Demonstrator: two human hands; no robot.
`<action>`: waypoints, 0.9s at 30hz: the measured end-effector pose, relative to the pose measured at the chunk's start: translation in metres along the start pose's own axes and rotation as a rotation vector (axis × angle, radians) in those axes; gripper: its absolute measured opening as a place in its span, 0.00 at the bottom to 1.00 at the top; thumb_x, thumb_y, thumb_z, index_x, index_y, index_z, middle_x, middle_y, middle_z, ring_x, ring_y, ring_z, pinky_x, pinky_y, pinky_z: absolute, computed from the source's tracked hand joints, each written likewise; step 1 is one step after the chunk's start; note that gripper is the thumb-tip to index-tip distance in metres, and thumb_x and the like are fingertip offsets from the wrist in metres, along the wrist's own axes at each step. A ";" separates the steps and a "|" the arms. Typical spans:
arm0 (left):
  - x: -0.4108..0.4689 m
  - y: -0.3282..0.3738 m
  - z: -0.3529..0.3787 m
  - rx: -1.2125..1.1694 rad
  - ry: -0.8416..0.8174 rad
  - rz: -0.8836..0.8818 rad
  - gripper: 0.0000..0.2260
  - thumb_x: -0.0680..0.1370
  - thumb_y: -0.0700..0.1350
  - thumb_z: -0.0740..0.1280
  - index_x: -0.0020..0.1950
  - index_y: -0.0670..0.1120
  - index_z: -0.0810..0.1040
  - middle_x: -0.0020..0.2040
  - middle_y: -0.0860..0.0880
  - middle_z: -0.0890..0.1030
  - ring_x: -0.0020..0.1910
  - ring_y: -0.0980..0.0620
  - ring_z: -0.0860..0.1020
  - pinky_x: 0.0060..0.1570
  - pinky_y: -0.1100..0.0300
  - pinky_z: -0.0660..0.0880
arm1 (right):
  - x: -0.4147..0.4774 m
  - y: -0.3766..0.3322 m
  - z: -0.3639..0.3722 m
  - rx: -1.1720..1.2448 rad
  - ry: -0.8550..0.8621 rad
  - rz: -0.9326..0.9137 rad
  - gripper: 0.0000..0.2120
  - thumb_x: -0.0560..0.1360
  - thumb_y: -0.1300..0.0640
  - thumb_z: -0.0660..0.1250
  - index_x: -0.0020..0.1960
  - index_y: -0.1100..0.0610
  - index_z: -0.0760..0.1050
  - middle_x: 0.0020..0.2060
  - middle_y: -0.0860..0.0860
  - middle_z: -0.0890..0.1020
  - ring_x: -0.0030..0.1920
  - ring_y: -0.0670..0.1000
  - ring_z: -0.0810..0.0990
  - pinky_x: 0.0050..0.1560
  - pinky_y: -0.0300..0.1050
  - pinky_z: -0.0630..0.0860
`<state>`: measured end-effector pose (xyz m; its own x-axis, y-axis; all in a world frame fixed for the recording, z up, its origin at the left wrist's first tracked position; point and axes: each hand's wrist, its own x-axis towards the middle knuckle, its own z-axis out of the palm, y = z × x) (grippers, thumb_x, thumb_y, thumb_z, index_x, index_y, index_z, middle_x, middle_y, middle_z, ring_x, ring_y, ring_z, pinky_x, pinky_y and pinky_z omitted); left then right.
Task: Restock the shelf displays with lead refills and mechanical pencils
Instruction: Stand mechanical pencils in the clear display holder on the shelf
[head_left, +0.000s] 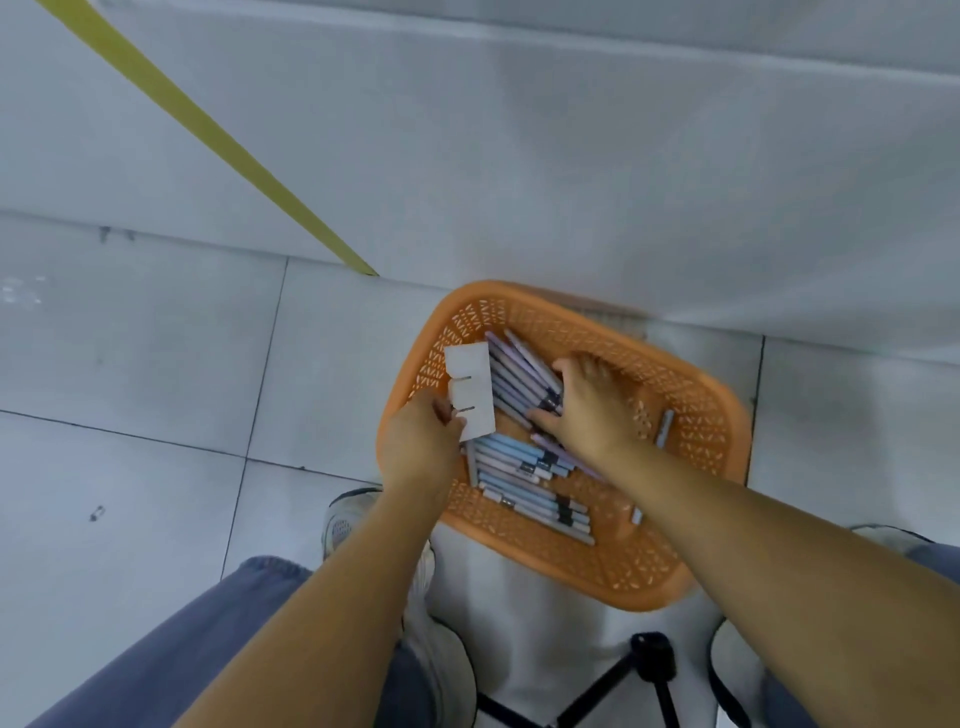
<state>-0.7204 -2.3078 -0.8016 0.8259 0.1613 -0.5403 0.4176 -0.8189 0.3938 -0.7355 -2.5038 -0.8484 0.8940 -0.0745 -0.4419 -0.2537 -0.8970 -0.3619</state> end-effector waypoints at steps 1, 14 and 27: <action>-0.001 0.000 0.000 0.031 0.008 0.005 0.07 0.77 0.47 0.71 0.47 0.49 0.74 0.41 0.50 0.80 0.39 0.50 0.77 0.38 0.55 0.73 | 0.000 0.003 -0.001 0.016 -0.027 -0.013 0.26 0.72 0.43 0.71 0.63 0.57 0.70 0.60 0.56 0.73 0.62 0.58 0.69 0.61 0.50 0.68; 0.027 0.061 0.010 0.559 -0.320 0.802 0.35 0.74 0.54 0.73 0.78 0.57 0.62 0.79 0.53 0.62 0.80 0.45 0.52 0.77 0.44 0.48 | -0.012 0.025 -0.042 0.030 -0.388 -0.110 0.10 0.77 0.49 0.67 0.49 0.56 0.73 0.43 0.51 0.80 0.43 0.51 0.79 0.39 0.47 0.71; -0.059 0.135 -0.089 0.248 -0.663 0.871 0.05 0.79 0.48 0.71 0.47 0.51 0.76 0.40 0.56 0.78 0.41 0.53 0.77 0.41 0.66 0.71 | -0.083 -0.022 -0.235 0.286 -0.463 -0.222 0.18 0.68 0.56 0.78 0.53 0.48 0.75 0.42 0.46 0.80 0.31 0.40 0.79 0.32 0.38 0.76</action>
<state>-0.6792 -2.3791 -0.6501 0.4035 -0.7843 -0.4712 -0.3517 -0.6084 0.7114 -0.7168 -2.5803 -0.6107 0.6987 0.3577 -0.6195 -0.2260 -0.7112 -0.6656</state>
